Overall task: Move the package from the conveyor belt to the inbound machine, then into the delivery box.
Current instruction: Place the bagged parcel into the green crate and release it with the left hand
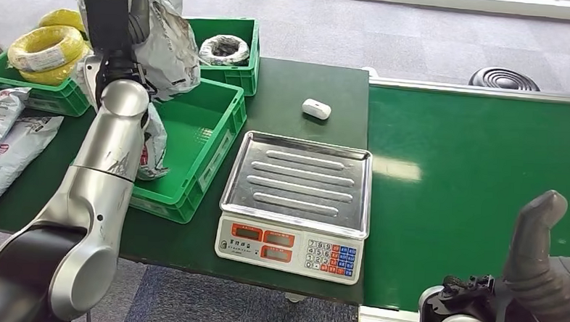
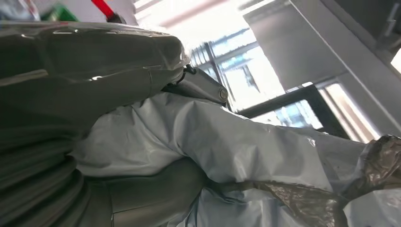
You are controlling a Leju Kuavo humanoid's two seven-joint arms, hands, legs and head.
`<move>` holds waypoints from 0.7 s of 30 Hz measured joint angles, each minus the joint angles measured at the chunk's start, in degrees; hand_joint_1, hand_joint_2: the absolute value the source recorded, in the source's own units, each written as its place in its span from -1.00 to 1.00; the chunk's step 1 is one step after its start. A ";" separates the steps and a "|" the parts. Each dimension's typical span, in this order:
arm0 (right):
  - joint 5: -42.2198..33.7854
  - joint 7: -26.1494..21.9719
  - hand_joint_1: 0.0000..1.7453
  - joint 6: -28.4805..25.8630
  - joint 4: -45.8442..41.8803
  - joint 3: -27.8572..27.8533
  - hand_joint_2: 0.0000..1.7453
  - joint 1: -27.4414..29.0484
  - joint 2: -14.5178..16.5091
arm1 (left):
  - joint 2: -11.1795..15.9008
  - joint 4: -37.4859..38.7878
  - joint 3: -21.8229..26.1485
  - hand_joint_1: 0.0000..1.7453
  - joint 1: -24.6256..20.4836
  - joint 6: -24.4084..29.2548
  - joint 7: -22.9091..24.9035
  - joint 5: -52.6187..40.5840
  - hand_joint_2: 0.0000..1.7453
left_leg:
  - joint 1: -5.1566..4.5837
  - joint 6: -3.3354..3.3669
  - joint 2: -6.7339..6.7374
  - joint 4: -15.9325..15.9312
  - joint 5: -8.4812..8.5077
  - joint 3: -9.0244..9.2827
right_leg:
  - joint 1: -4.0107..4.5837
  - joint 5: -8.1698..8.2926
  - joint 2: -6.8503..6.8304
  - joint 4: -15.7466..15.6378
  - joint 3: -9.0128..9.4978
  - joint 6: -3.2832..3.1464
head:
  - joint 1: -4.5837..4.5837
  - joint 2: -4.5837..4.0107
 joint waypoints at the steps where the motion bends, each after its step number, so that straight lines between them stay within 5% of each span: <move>1: 0.02 0.00 -1.00 0.00 0.22 -0.06 1.00 0.00 0.04 | 0.49 2.47 0.10 0.88 -0.47 1.33 0.89 -1.50 1.00 | 0.00 0.00 0.00 0.00 0.00 0.00 | 0.00 0.00 0.00 0.00 0.00 0.00 | 0.01 0.00; 8: 0.20 0.00 -1.00 0.00 1.40 -0.38 1.00 0.20 0.29 | 2.60 15.91 0.68 0.78 -0.52 4.91 3.11 -5.18 1.00 | -0.01 0.00 0.00 0.00 0.00 -0.02 | -0.01 0.00 0.00 0.00 0.00 0.00 | 0.02 0.00; 12: 0.14 0.00 -1.00 0.00 1.75 -0.40 1.00 0.67 0.29 | 3.14 20.49 0.75 -1.00 2.13 4.97 4.09 -5.72 1.00 | -0.01 0.00 0.01 0.00 -0.01 -0.02 | -0.01 0.00 0.00 -0.01 0.00 0.00 | 0.02 0.00; 21: 0.03 0.00 -1.00 0.00 2.38 -0.38 1.00 1.01 0.29 | 2.58 23.53 4.65 -1.00 10.51 4.64 -1.09 -0.16 1.00 | -0.01 -0.01 0.03 0.00 -0.01 -0.02 | -0.01 -0.01 0.01 -0.01 -0.03 0.00 | 0.02 0.00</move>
